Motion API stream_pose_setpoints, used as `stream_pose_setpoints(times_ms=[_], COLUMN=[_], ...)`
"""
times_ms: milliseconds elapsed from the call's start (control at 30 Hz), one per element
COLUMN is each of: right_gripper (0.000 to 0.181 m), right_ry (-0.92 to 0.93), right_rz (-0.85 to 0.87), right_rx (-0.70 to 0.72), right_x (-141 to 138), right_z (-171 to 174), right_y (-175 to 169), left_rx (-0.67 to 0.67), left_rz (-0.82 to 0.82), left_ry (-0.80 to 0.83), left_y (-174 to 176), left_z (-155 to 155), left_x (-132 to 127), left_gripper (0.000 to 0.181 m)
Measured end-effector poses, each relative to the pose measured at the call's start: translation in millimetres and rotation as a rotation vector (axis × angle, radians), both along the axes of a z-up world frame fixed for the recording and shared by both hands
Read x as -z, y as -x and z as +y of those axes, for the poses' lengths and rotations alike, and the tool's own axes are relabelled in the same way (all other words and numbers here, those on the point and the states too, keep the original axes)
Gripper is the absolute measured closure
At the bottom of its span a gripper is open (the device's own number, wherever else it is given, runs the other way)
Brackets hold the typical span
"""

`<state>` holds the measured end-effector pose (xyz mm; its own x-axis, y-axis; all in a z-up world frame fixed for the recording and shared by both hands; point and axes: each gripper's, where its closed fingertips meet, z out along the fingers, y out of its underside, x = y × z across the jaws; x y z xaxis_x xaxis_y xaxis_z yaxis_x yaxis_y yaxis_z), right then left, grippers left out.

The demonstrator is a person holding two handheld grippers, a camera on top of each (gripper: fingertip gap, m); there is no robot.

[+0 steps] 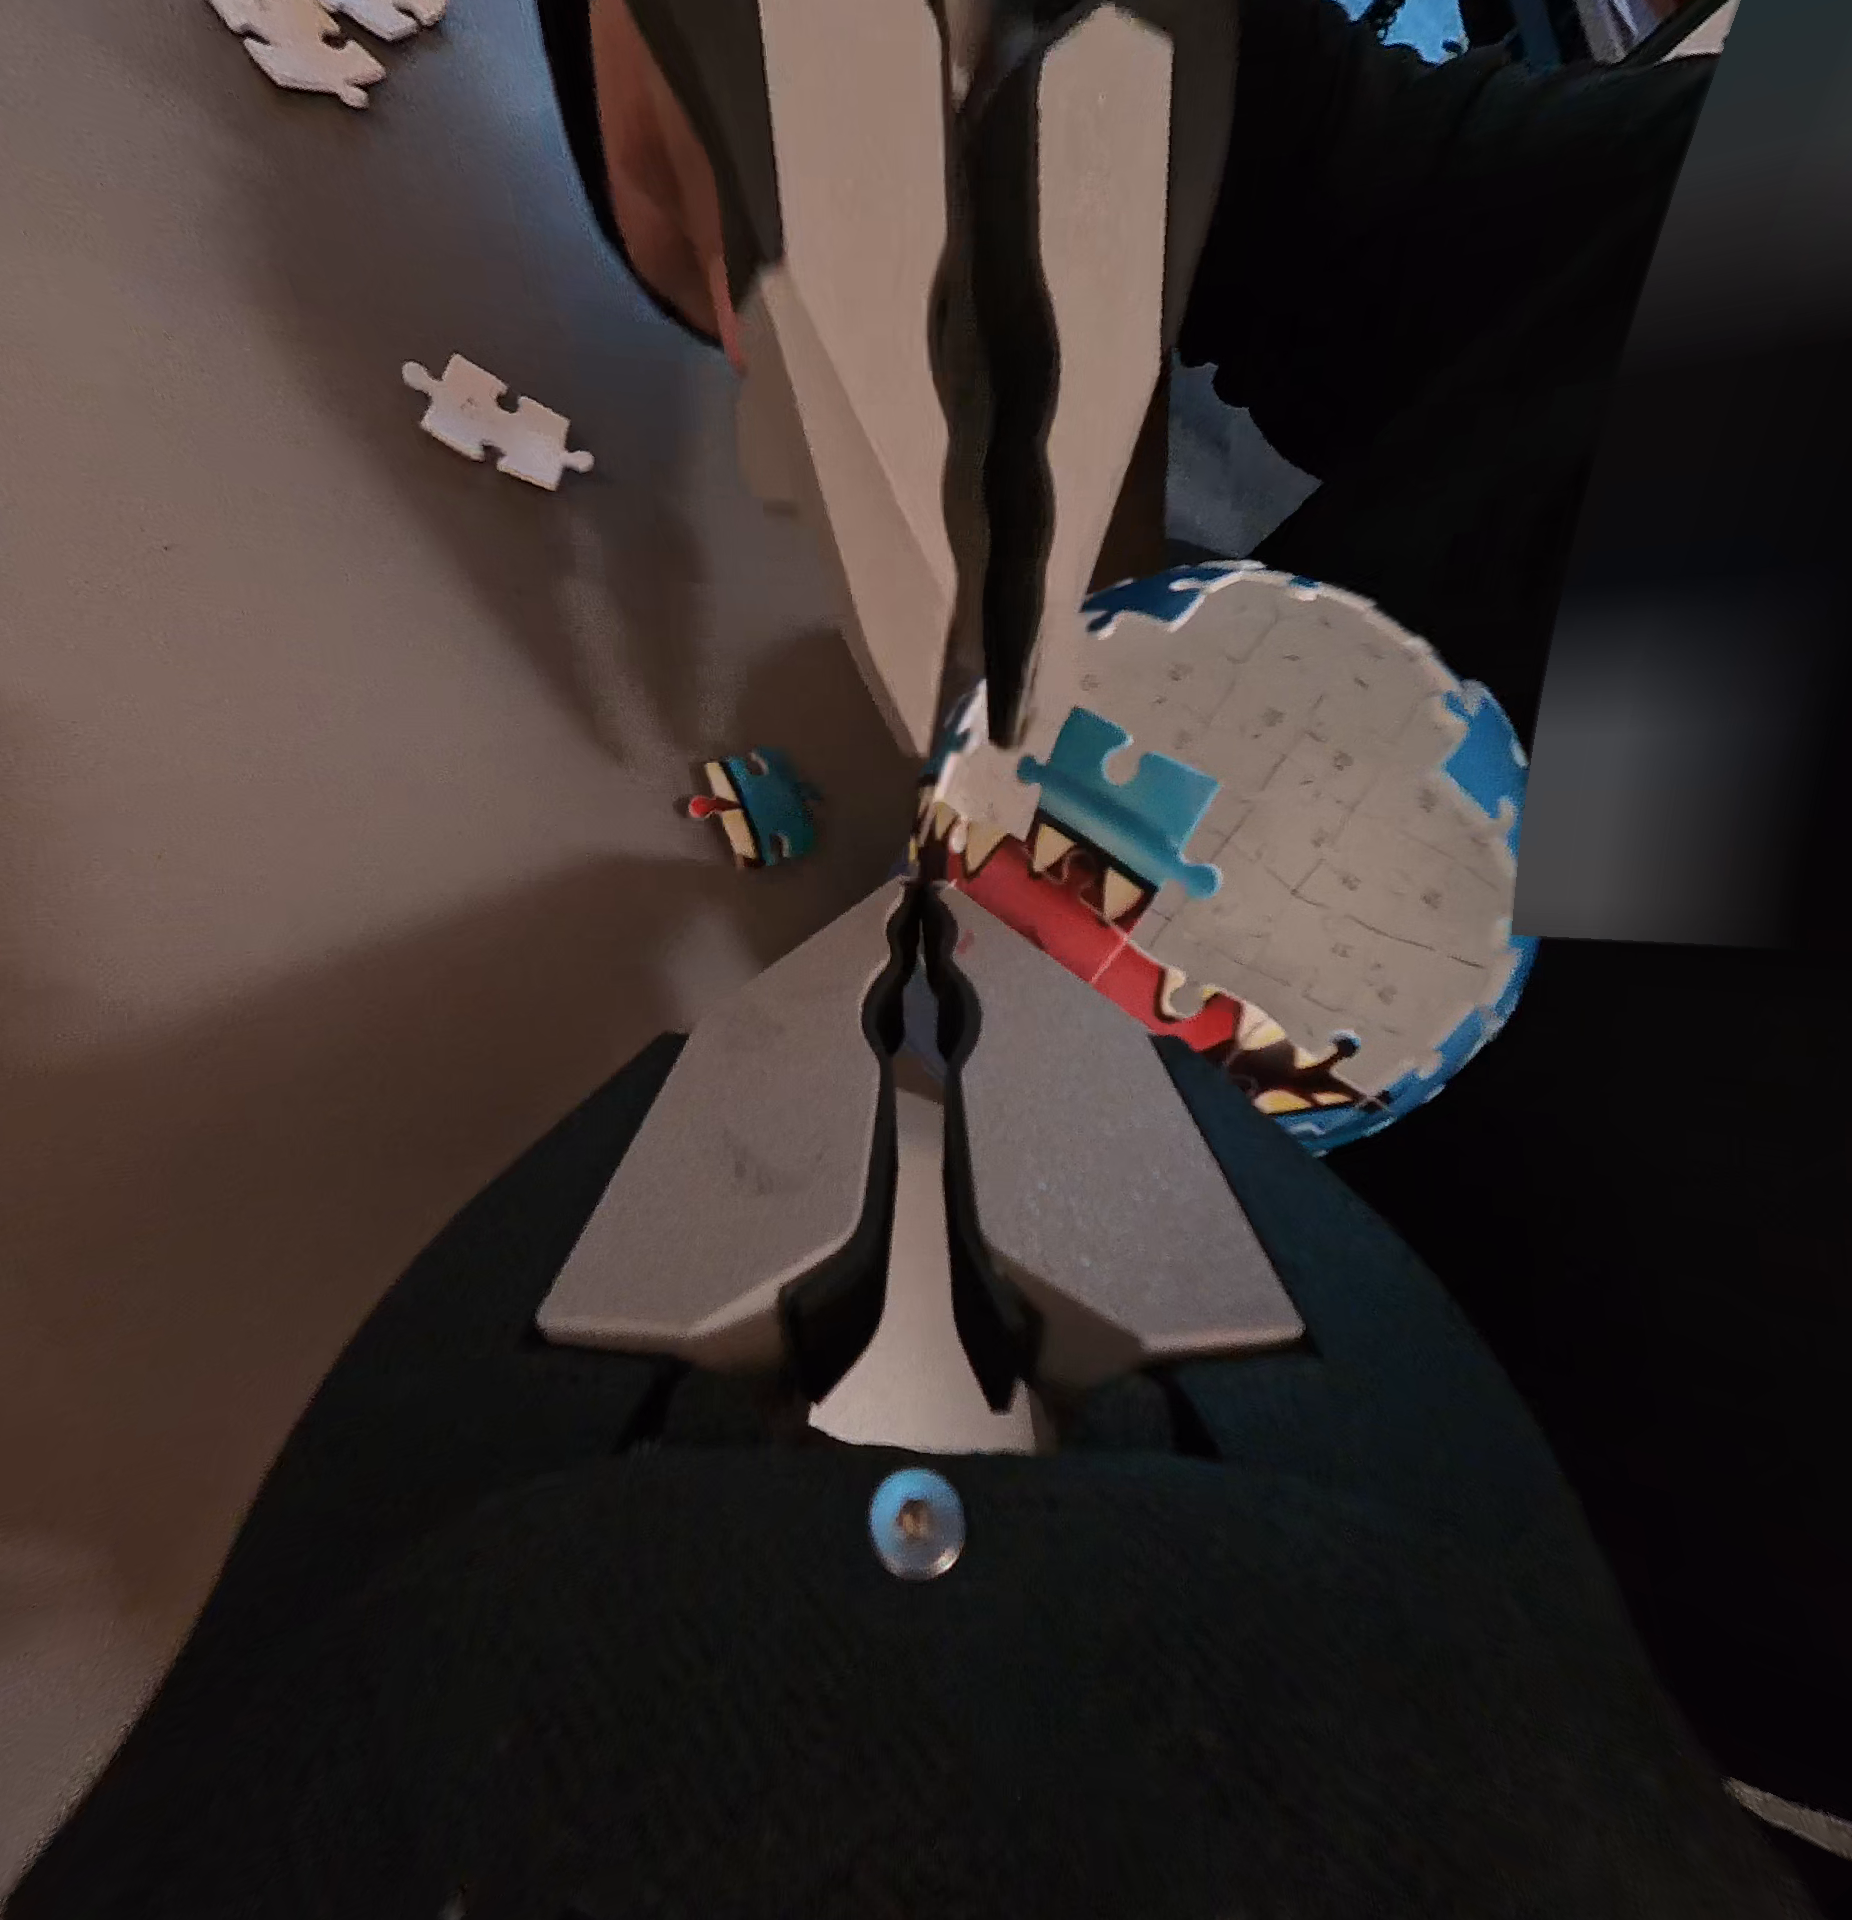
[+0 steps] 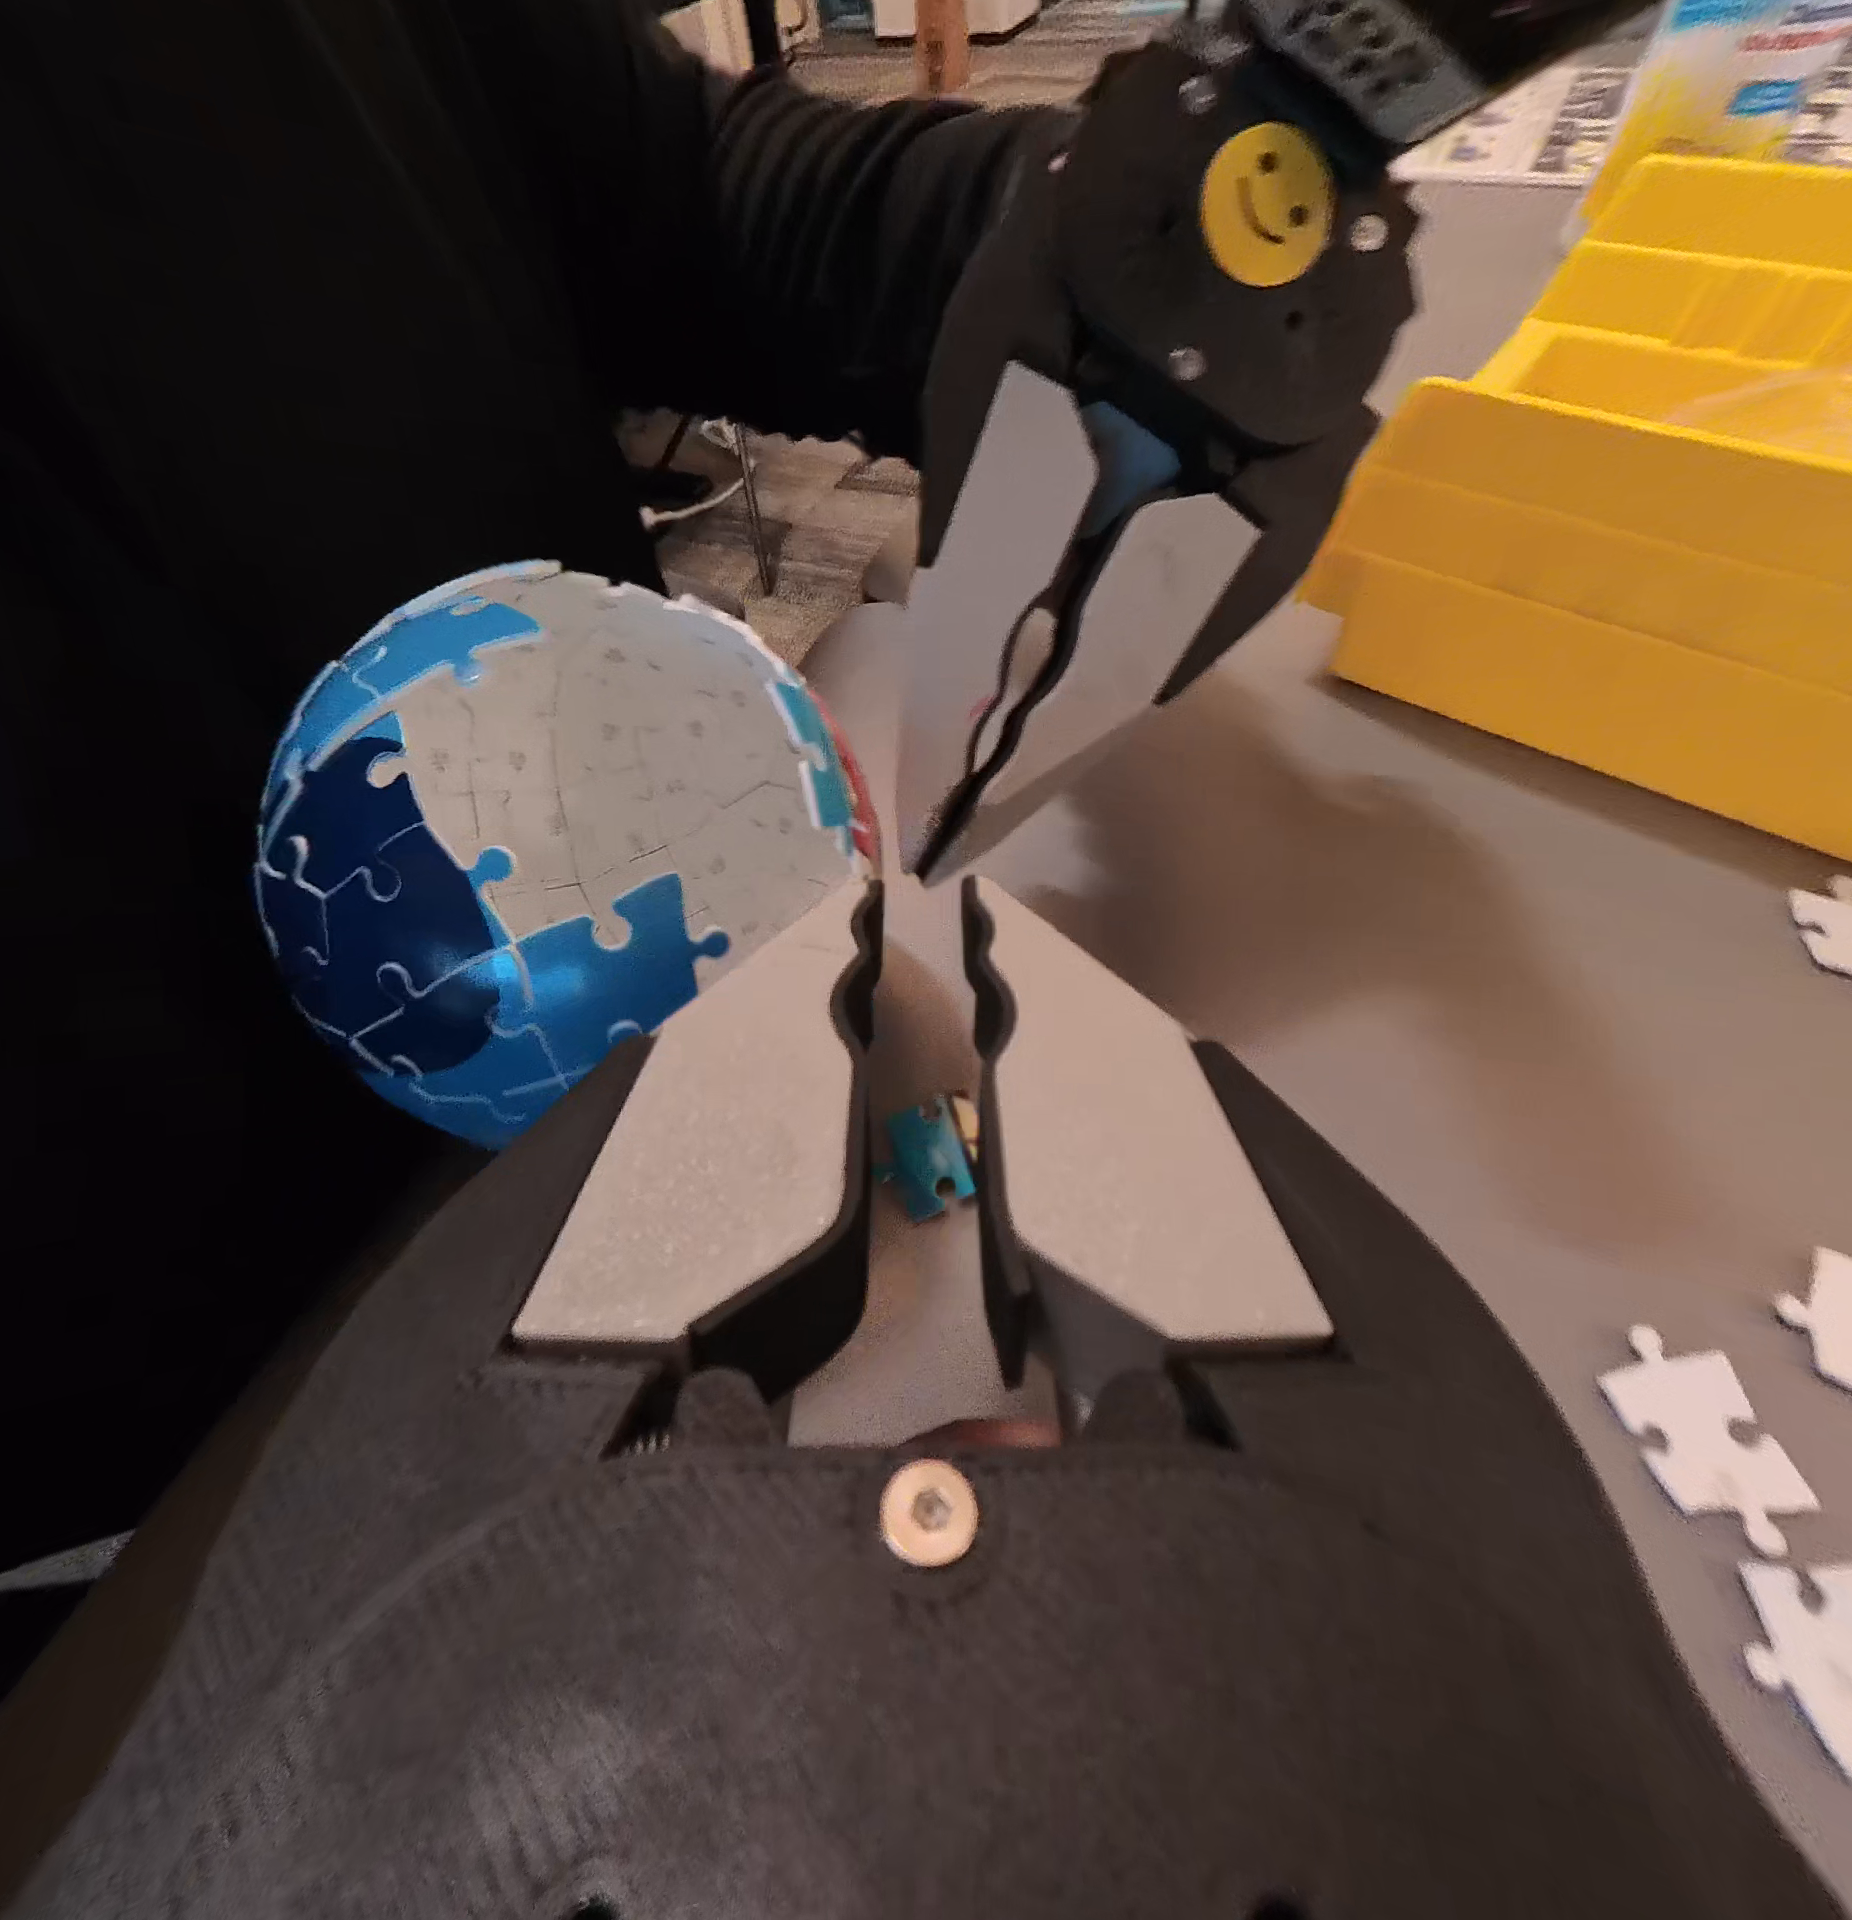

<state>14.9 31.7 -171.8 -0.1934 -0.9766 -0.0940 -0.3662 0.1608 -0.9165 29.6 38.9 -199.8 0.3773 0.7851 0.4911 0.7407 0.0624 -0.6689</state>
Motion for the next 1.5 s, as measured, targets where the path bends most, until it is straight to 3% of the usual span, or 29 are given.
stream_pose_setpoints(times_ms=[167,400,567,933,1500], right_gripper=[0.166,0.154,0.158,0.179,0.181], right_ry=[-0.090,-0.068,-0.029,0.099,0.192], right_rz=[-0.056,0.043,0.196,0.141,0.165], right_rx=[0.045,-0.002,-0.004,-0.070,-0.071], right_x=[1.6,-4.5,16.6,14.0,15.6], right_z=[-5.7,8.4,5.9,12.9,10.2], right_y=[20.2,-10.4,-22.8,-35.6,-34.7], left_rx=[-0.041,-0.085,-0.060,-0.049,-0.044], left_rz=[-0.001,0.021,0.039,0.080,0.068], left_ry=[0.025,0.012,0.008,-0.005,-0.008], left_y=[-5.0,-5.3,-7.4,-14.5,-9.3], left_z=[-11.9,-16.7,-4.4,5.5,3.8], left_x=[1.2,-3.6,-7.8,-21.4,-17.6], left_gripper=[0.181,0.181,0.181,0.181,0.181])
